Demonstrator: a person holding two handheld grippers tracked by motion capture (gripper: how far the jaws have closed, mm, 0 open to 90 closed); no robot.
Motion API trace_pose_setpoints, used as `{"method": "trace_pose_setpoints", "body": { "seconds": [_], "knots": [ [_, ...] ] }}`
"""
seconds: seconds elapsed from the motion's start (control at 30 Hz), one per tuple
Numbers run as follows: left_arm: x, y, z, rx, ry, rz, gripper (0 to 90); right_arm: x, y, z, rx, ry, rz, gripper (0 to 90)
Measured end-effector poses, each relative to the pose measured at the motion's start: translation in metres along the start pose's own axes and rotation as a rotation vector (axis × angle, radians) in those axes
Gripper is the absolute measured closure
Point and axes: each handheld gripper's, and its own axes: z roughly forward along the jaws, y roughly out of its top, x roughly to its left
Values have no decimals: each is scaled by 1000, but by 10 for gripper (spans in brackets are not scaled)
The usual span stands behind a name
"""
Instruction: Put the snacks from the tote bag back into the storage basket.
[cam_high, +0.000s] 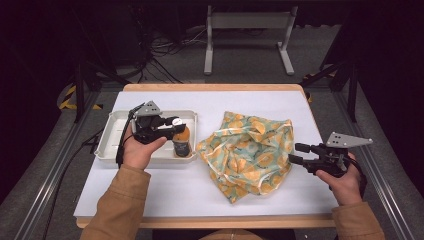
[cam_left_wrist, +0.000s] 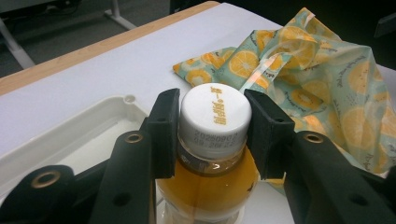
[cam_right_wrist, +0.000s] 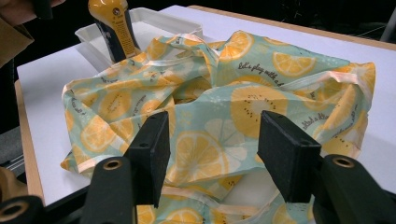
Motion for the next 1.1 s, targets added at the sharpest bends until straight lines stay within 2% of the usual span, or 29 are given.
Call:
{"method": "trace_pose_setpoints", "body": {
  "seconds": [0.23, 0.4, 0.43, 0.53, 0.7, 0.8, 0.97, 1.1],
  "knots": [
    [-10, -2, 0, 14, 35, 54, 555, 0, 0, 0, -2, 1, 0, 445],
    [-12, -3, -1, 0, 42, 53, 489, 1, 1, 1, -1, 5, -4, 444],
    [-12, -3, -2, -12, 42, 50, 489, 1, 1, 1, -1, 5, -4, 444],
    [-11, -3, -6, -40, 45, 46, 414, 0, 3, 4, -4, 12, -8, 444],
    [-14, -4, -25, -117, 40, 20, 376, 0, 6, 8, -2, 23, -15, 443],
    [-15, -6, -37, -146, 49, 25, 370, 0, 6, 10, -4, 26, -16, 443],
    [-17, -11, -57, -169, 56, 35, 368, 1, 7, 10, -3, 25, -20, 441],
    [-19, -17, -71, -165, 76, 50, 366, 0, 6, 9, 0, 18, -19, 436]
  ]
}}
